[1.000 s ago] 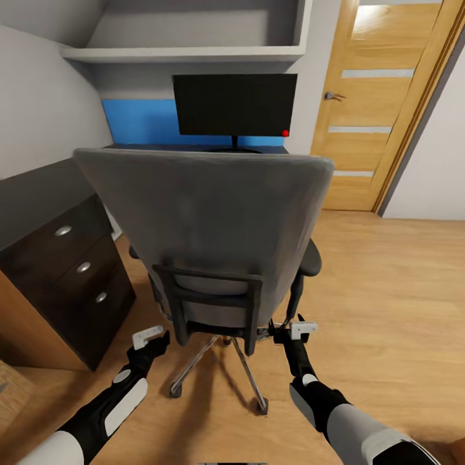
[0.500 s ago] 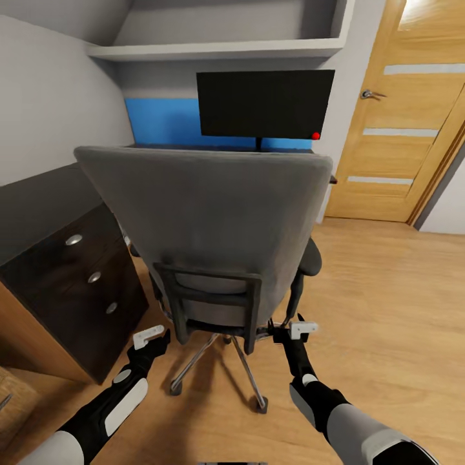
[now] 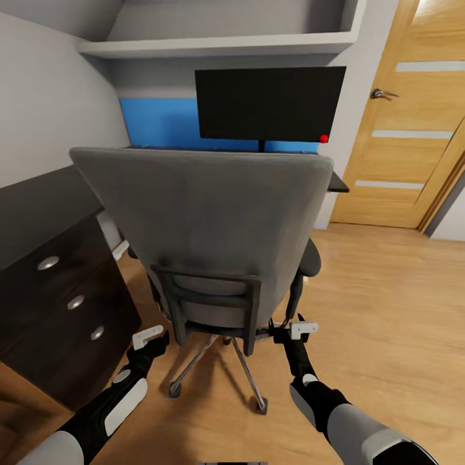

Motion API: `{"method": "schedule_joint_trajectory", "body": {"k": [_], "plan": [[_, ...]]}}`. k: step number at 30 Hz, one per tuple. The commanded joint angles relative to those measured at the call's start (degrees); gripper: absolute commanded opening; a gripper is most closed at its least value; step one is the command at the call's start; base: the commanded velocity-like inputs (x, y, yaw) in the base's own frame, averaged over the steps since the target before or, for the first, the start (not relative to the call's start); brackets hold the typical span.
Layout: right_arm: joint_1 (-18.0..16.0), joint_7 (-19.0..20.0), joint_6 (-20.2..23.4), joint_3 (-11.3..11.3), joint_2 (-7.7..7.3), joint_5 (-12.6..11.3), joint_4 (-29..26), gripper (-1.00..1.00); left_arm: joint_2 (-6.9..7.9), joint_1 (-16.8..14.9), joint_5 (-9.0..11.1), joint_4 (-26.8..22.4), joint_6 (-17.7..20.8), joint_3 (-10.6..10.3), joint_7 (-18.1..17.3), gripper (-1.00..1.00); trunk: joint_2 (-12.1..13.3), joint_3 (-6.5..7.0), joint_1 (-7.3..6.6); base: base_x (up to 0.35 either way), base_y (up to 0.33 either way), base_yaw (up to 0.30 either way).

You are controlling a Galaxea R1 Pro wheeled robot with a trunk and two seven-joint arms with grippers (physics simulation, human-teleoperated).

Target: In the bedroom, organize the workspace by keeping the computer under the desk, ensuring the monitor is on the desk, placing the keyboard on the desk next to the monitor, placing the mouse on the desk next to the keyboard, moving the folder from the swivel chair onto the desk next to the mouse, stacking the notebook on top of the folder with the pen on top of the notebook, and positioning the swivel chair next to the desk.

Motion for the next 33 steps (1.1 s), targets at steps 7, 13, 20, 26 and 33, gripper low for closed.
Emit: {"method": "schedule_joint_trajectory", "body": {"k": [7, 13, 20, 26, 33], "plan": [[0.0, 0.0, 2.4, 1.1, -0.02, -0.5, 0.2, 1.00, 0.06, -0.1, 0.2, -0.1, -0.4, -0.6, 0.1, 1.00, 0.0, -0.05, 0.03, 0.319, 0.000, 0.000], [0.0, 0.0, 2.4, 1.1, -0.02, -0.5, 0.1, 1.00, 0.06, -0.1, 0.3, -0.1, -0.3, -0.6, 0.1, 1.00, 0.0, -0.05, 0.03, 0.321, 0.000, 0.000], [0.0, 0.0, 2.4, 1.0, -0.02, -0.5, 0.1, 1.00, 0.06, -0.1, 0.3, -0.1, -0.3, -0.6, 0.1, 1.00, 0.0, -0.05, 0.03, 0.321, 0.000, 0.000], [0.0, 0.0, 2.3, 1.0, -0.10, -0.5, 0.1, 1.00, 0.12, -0.1, 0.3, -0.1, -0.4, -0.6, 0.1, 1.00, 0.0, -0.05, 0.03, 0.321, 0.000, 0.000], [0.0, 0.0, 2.3, 1.0, -0.10, -0.5, 0.1, 1.00, 0.08, -0.1, 0.3, -0.1, -0.4, -0.6, 0.1, 1.00, 0.0, -0.05, 0.03, 0.321, 0.000, 0.000]]}}
